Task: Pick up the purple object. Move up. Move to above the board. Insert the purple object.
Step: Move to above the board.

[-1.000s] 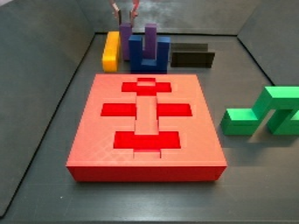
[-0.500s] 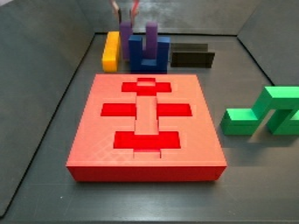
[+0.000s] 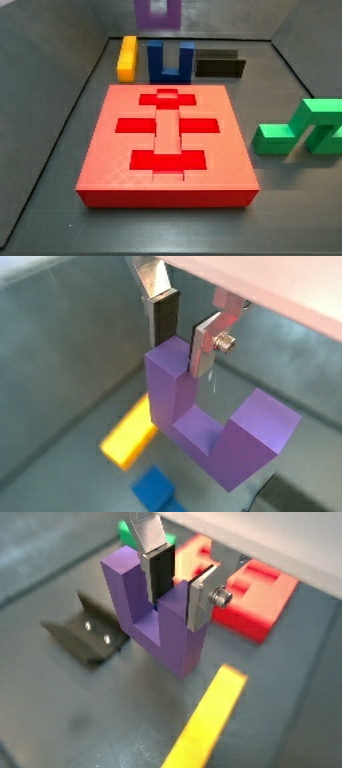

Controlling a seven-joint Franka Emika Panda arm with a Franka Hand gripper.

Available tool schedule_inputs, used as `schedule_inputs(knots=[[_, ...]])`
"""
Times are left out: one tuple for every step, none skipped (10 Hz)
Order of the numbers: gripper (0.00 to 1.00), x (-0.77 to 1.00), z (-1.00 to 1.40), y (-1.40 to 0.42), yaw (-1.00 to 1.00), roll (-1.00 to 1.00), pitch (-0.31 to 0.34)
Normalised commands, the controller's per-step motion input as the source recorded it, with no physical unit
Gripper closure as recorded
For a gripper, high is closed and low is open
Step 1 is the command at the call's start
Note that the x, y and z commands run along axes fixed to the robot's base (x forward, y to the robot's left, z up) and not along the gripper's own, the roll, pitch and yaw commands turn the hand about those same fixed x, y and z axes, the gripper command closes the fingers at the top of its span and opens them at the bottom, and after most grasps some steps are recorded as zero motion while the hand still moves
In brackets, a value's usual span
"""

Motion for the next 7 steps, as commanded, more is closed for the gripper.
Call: schedule_inputs(knots=[[1.00,0.00,0.93,0.00,0.00,0.04,0.010],[1.00,0.05,0.68,0.00,0.00,0.02,0.045],[1.00,0.06,0.37,0.01,0.00,0.01,0.095],[1.00,0.04,0.24,0.00,0.00,0.01,0.083],[1.00,0.33,0.22,-1.40,0.32,0.08,0.368],[1.00,0.33,0.20,-1.40,0.29,0.12,0.352],[1.00,0.34,0.21,-1.40,0.24,0.12,0.332]])
